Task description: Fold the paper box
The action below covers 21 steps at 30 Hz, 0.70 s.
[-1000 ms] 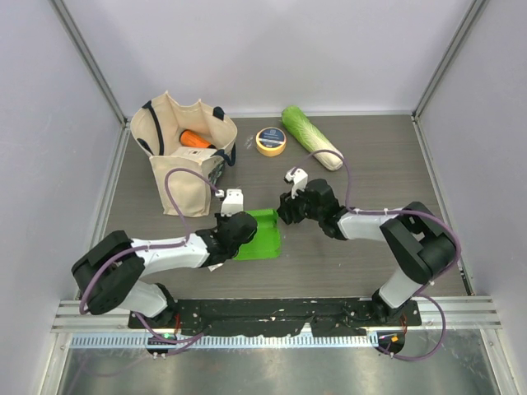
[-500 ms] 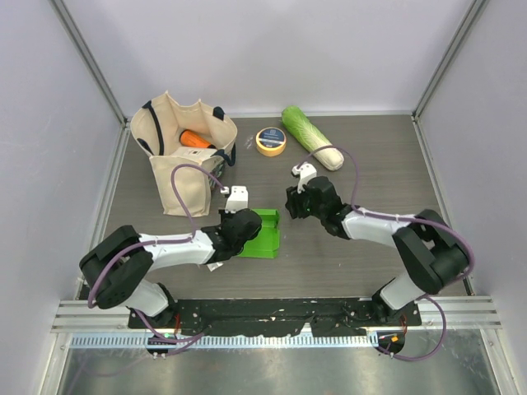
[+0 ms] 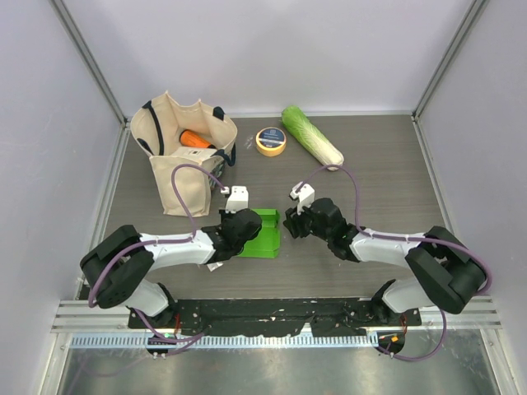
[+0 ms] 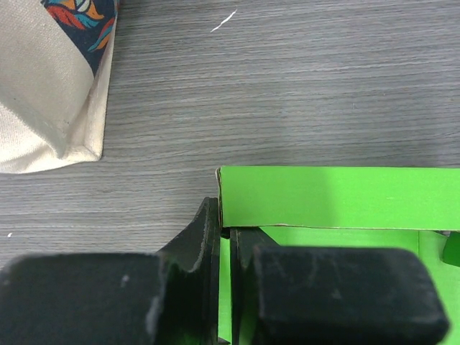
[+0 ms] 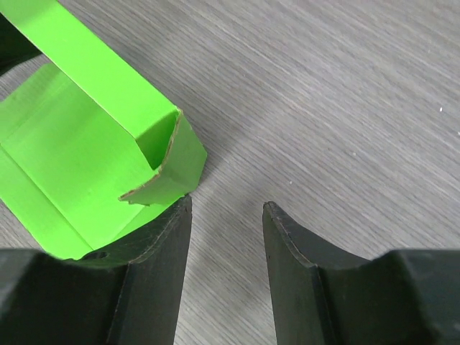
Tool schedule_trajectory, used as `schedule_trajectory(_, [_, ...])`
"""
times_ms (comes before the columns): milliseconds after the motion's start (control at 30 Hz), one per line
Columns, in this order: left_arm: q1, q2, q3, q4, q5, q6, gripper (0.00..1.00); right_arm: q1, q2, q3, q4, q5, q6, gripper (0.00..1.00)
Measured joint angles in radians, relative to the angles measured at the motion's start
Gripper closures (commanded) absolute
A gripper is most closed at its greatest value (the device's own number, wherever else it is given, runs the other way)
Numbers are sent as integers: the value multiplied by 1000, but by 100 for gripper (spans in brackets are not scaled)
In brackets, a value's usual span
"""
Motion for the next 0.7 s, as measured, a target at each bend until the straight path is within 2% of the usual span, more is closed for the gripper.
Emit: schedule_trajectory(700, [0, 0, 0, 6, 12, 3, 100, 48, 93, -4, 159, -40, -34, 56])
